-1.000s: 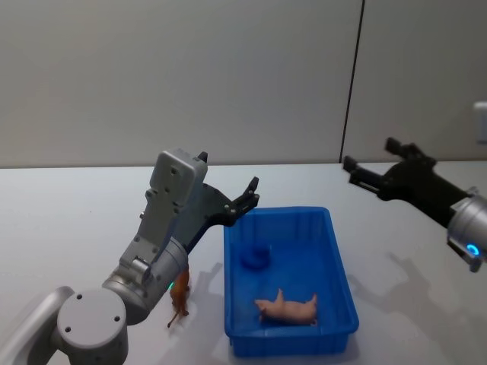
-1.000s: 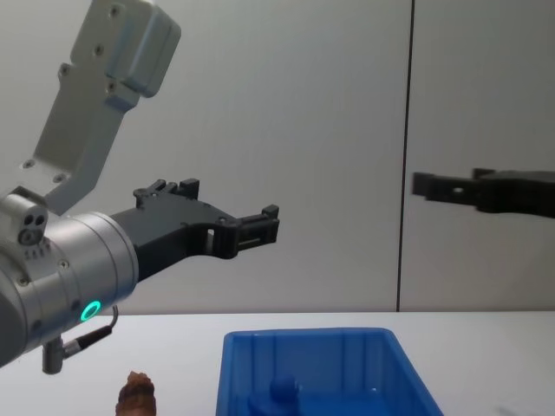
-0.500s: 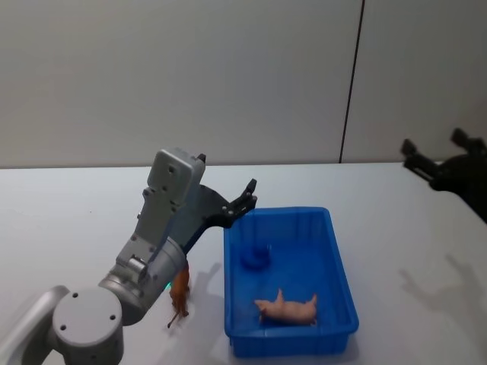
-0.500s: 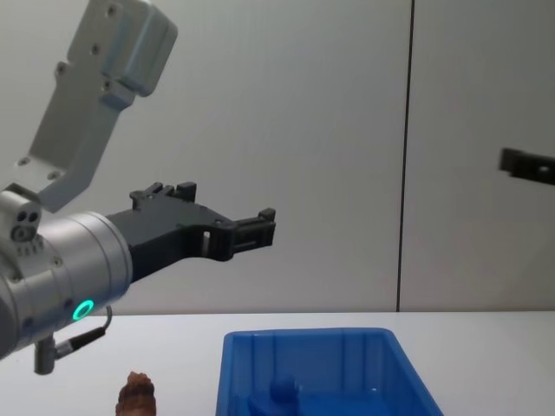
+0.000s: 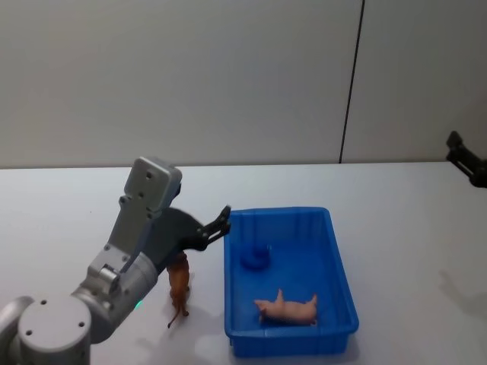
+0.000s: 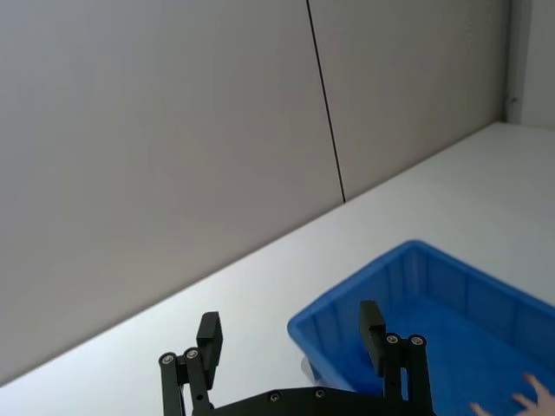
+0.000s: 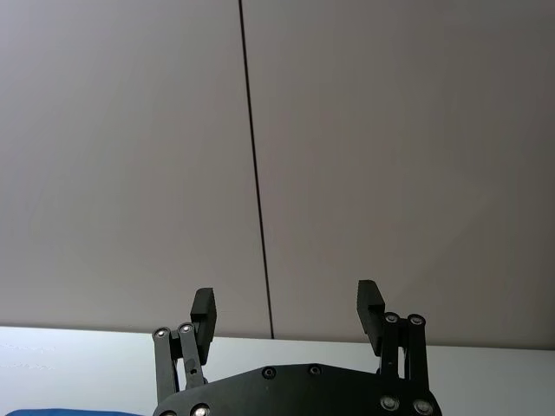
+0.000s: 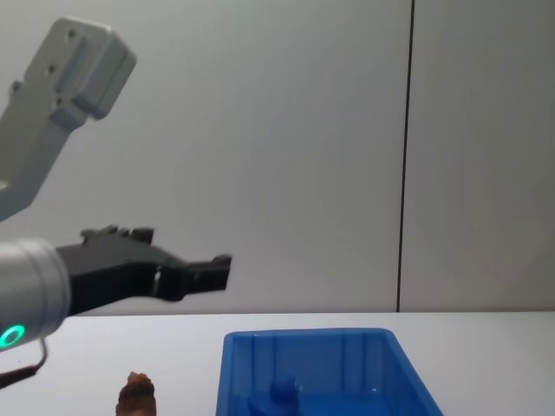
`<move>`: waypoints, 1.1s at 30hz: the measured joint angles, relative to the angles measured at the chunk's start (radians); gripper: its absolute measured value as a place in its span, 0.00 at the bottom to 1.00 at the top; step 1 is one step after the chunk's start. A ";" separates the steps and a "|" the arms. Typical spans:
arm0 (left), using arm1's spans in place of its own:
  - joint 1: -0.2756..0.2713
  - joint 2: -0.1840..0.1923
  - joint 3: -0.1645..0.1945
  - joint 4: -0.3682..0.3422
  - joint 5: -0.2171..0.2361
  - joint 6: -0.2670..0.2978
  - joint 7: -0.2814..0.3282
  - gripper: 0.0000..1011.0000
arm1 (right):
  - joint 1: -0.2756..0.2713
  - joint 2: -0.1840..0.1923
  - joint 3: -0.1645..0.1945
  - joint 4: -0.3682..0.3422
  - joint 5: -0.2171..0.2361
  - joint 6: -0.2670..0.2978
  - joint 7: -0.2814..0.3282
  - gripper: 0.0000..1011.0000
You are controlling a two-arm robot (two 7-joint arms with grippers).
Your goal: Pick up the two dolls from the table and place them into the box.
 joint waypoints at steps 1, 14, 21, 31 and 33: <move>0.004 0.005 -0.002 -0.005 -0.004 0.010 0.002 0.99 | -0.002 0.001 0.001 -0.002 0.001 -0.002 -0.004 0.99; 0.061 0.062 -0.024 -0.050 -0.077 0.178 0.016 0.99 | -0.021 0.010 0.012 -0.015 0.007 -0.022 -0.039 0.99; 0.066 0.056 -0.024 -0.033 -0.102 0.270 0.016 0.99 | -0.026 0.012 0.015 -0.018 0.009 -0.027 -0.047 0.99; 0.051 0.021 -0.017 0.012 -0.118 0.334 0.025 0.99 | -0.029 0.013 0.017 -0.020 0.010 -0.030 -0.052 0.99; 0.047 0.014 -0.016 0.019 -0.120 0.341 0.029 0.99 | -0.029 0.013 0.017 -0.020 0.011 -0.030 -0.053 0.99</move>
